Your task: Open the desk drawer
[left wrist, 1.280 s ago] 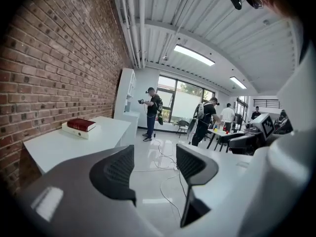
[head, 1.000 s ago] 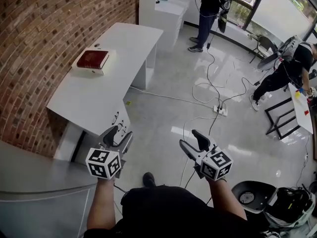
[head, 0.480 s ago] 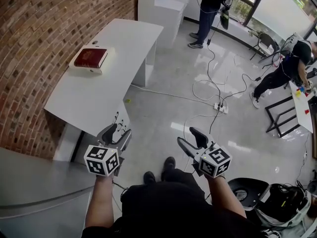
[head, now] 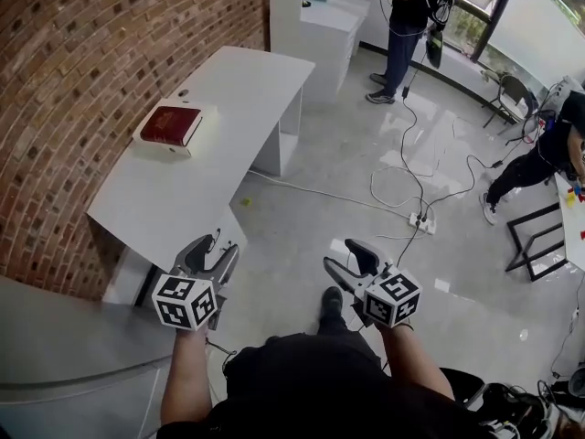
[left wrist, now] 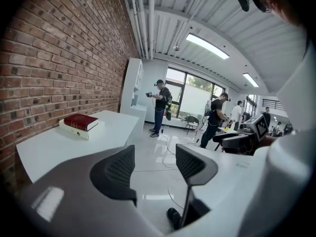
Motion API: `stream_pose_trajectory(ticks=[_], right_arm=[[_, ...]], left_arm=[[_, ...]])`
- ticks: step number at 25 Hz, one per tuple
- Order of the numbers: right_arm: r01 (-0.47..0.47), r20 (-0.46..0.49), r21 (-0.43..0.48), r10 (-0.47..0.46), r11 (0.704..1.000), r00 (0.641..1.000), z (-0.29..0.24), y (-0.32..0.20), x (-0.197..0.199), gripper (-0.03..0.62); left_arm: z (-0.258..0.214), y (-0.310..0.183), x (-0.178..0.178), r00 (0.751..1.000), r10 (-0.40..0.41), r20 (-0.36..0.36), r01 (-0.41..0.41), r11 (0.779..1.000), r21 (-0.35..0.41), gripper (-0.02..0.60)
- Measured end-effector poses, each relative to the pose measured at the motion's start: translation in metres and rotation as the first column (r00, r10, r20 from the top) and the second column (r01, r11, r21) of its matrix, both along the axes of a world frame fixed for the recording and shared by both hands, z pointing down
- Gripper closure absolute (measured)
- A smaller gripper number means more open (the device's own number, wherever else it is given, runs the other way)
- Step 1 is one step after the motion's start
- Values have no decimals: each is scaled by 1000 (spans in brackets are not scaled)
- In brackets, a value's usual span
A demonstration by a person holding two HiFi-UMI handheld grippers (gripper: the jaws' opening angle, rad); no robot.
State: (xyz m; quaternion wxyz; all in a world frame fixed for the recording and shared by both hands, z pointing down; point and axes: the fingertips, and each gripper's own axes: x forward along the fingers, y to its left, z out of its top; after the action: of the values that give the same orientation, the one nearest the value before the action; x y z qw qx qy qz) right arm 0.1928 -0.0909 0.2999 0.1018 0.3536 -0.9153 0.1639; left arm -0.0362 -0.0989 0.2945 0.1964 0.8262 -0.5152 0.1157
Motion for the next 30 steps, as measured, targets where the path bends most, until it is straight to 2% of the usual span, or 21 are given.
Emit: stream_pose_trajectory(ticks=[2, 5, 7, 9, 11, 15, 17, 23, 27, 30], right_arm=[[23, -7, 6, -22, 1000, 1000, -3, -28, 16, 316], [60, -12, 12, -60, 998, 998, -6, -71, 40, 316], [100, -8, -6, -100, 995, 995, 1, -92, 50, 316], [159, -8, -28, -159, 987, 987, 11, -106, 54, 316], [228, -16, -41, -229, 973, 973, 18, -116, 51, 317], [366, -34, -67, -369, 928, 929, 30, -132, 30, 318], [413, -36, -80, -417, 907, 908, 33, -135, 12, 318], [543, -56, -88, -548, 835, 835, 33, -122, -66, 318], [621, -84, -70, -625, 781, 776, 26, -110, -117, 318], [663, -78, -79, -667, 745, 741, 27, -105, -143, 318]], left_arm=[[-3, -23, 14, 999, -31, -10, 31, 1000, 0, 319], [-9, -50, 48, 999, -29, 14, 29, 1000, 9, 324], [-10, -60, 67, 998, -46, 30, 46, 999, 7, 324], [-7, -66, 81, 996, -86, 17, 86, 996, -7, 325], [-1, -69, 90, 992, -123, 20, 123, 992, -28, 325], [17, -60, 95, 978, -186, 100, 193, 979, -71, 327], [25, -53, 88, 971, -209, 118, 220, 971, -88, 327], [48, -25, 40, 944, -318, 90, 327, 937, -122, 334], [56, -13, 0, 917, -394, 58, 399, 907, -134, 344], [63, -8, -23, 896, -440, 66, 445, 885, -141, 348]])
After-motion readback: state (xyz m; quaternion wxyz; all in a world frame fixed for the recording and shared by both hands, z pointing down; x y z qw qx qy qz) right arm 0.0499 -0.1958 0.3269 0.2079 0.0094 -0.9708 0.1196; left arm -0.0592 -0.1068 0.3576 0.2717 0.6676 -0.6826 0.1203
